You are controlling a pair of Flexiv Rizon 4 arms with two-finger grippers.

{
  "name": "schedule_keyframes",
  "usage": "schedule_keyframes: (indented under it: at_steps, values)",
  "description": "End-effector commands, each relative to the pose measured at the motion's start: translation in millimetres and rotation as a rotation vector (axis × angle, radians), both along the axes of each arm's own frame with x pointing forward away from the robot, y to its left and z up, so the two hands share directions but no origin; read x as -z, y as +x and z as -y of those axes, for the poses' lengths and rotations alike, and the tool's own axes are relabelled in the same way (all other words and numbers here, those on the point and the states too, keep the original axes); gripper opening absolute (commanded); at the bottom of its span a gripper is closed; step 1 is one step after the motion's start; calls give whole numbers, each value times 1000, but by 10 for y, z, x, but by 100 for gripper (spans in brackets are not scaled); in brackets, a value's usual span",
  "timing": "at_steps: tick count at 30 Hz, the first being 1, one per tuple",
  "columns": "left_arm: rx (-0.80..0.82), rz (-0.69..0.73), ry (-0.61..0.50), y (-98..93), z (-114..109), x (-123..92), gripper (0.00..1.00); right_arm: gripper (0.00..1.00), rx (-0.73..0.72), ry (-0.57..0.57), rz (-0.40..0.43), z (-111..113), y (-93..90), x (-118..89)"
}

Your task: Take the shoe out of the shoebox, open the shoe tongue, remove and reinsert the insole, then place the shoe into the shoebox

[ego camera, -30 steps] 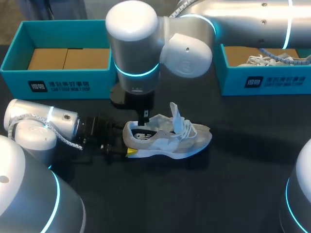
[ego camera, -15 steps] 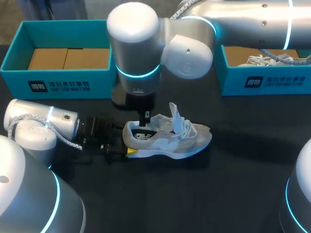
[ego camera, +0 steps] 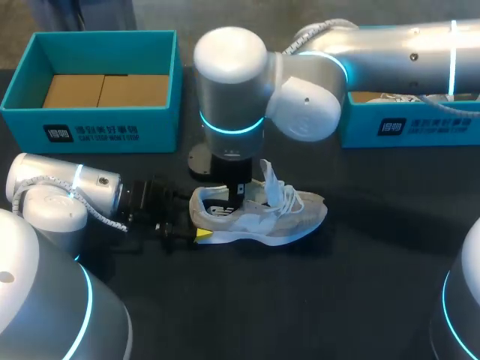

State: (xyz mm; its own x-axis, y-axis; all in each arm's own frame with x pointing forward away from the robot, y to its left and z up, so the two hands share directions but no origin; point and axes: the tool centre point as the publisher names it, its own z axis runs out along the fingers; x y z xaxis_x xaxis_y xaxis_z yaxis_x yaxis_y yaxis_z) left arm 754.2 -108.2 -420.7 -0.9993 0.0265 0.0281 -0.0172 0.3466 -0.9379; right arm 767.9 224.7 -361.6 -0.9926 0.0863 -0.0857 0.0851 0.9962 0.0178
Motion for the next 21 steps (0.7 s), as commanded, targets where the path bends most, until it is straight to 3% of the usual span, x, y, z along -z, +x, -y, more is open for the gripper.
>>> schedule_keyframes:
  at_steps: [1, 15, 17, 18, 21]
  values:
    - [-1, 1, 0, -18, -14, 27, 0, 0, -2, 14, -13, 39, 61, 101]
    - [-1, 1, 0, -18, -14, 27, 0, 2, 27, 24, -43, 107, -12, 197]
    - [-1, 1, 0, -18, -14, 27, 0, 11, 32, 26, -42, 93, 28, 204]
    - [-1, 1, 0, -18, -14, 27, 0, 22, 32, 27, -37, 86, 46, 199]
    - [-1, 1, 0, -18, -14, 27, 0, 35, 28, 17, -24, 76, 101, 183]
